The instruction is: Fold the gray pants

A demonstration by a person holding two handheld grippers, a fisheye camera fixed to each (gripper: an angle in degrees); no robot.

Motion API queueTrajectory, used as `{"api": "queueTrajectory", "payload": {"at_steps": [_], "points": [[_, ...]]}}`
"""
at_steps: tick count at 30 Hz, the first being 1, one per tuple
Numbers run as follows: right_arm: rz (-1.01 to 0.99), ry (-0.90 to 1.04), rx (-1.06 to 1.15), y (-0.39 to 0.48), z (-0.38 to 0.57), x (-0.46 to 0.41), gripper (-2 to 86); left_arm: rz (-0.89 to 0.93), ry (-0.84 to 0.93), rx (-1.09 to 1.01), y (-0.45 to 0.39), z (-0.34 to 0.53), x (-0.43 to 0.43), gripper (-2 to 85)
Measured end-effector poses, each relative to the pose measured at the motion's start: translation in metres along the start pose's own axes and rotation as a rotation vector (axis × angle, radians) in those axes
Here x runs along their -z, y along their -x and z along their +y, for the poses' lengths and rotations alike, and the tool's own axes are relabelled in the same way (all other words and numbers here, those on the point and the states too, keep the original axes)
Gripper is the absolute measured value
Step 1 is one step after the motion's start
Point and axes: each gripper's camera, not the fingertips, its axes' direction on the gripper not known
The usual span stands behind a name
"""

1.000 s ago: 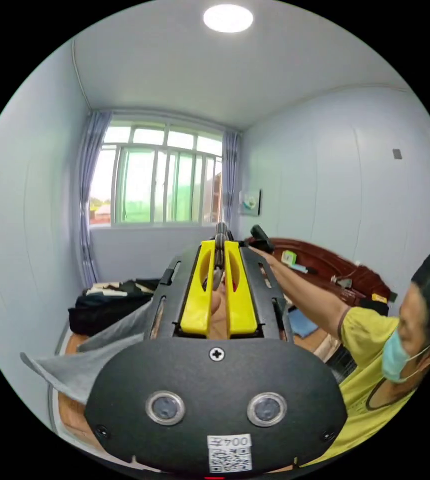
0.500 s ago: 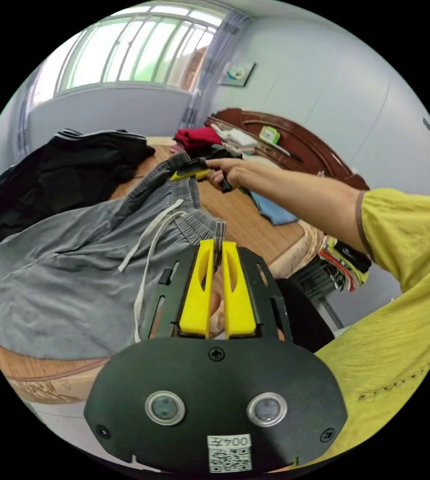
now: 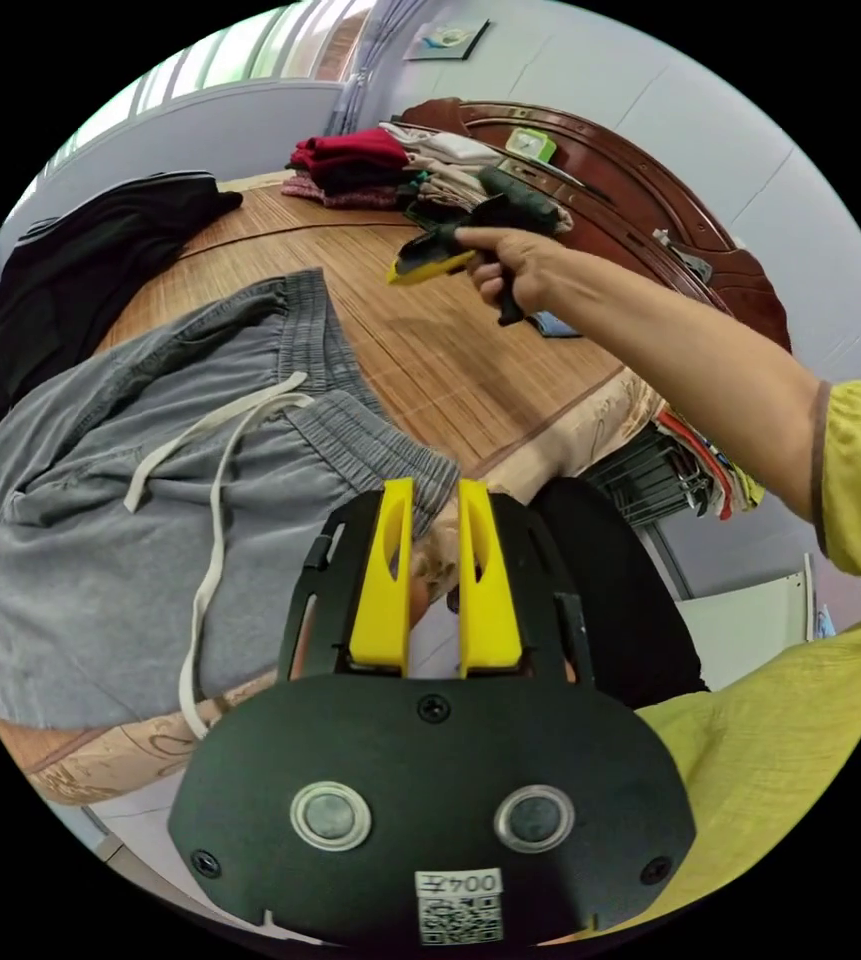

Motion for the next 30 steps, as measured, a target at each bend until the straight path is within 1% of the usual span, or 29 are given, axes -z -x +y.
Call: {"api": "queueTrajectory", "payload": {"at_steps": [1, 2, 3, 4, 5, 6, 7, 9, 11, 13, 16, 20, 22, 27, 29, 30], "points": [[0.077, -0.18, 0.095, 0.026, 0.028, 0.03, 1.9, 0.02, 0.001, -0.007, -0.018, -0.004, -0.003, 8.6], [0.101, -0.269, 0.139, 0.038, 0.044, 0.044, 2.3, 0.029, 0.004, -0.014, -0.027, -0.005, -0.003, 9.0], [0.122, -0.41, 0.206, 0.059, 0.078, 0.063, 5.3, 0.042, 0.006, -0.032, -0.045, -0.007, -0.004, 9.6], [0.101, -0.496, 0.203, 0.072, 0.109, 0.071, 10.1, 0.052, 0.0, -0.043, -0.062, -0.006, -0.002, 9.9], [0.073, -0.523, 0.186, 0.075, 0.122, 0.071, 11.3, 0.056, -0.006, -0.046, -0.069, -0.005, 0.0, 10.1], [-0.034, -0.503, 0.197, 0.078, 0.145, 0.062, 13.7, 0.06, -0.016, -0.045, -0.083, -0.001, 0.005, 10.2], [-0.182, -0.409, 0.236, 0.078, 0.163, 0.046, 14.6, 0.053, -0.027, -0.038, -0.095, 0.004, 0.012, 10.2], [-0.367, -0.303, 0.18, 0.073, 0.188, 0.013, 14.6, 0.007, -0.052, -0.019, -0.108, 0.015, 0.027, 10.0], [-0.396, -0.236, 0.101, 0.072, 0.214, -0.019, 15.3, -0.043, -0.086, 0.016, -0.117, 0.03, 0.048, 9.8], [-0.487, -0.18, 0.001, 0.074, 0.244, -0.056, 16.6, -0.115, -0.139, 0.074, -0.124, 0.056, 0.079, 9.8], [-0.529, -0.095, -0.089, 0.079, 0.262, -0.098, 18.0, -0.181, -0.198, 0.171, -0.127, 0.095, 0.115, 9.7], [-0.629, -0.065, -0.223, 0.075, 0.261, -0.132, 18.7, -0.156, -0.269, 0.33, -0.122, 0.142, 0.148, 9.6], [-0.666, -0.027, -0.27, 0.083, 0.254, -0.154, 19.2, -0.174, -0.295, 0.412, -0.125, 0.166, 0.163, 9.6], [-0.668, -0.006, -0.328, 0.109, 0.236, -0.189, 18.3, -0.215, -0.335, 0.497, -0.149, 0.194, 0.188, 9.5], [-0.62, 0.002, -0.336, 0.118, 0.227, -0.198, 16.3, -0.232, -0.34, 0.513, -0.159, 0.198, 0.196, 9.3], [-0.584, 0.005, -0.344, 0.122, 0.223, -0.203, 13.6, -0.239, -0.346, 0.523, -0.166, 0.2, 0.202, 9.1]]}}
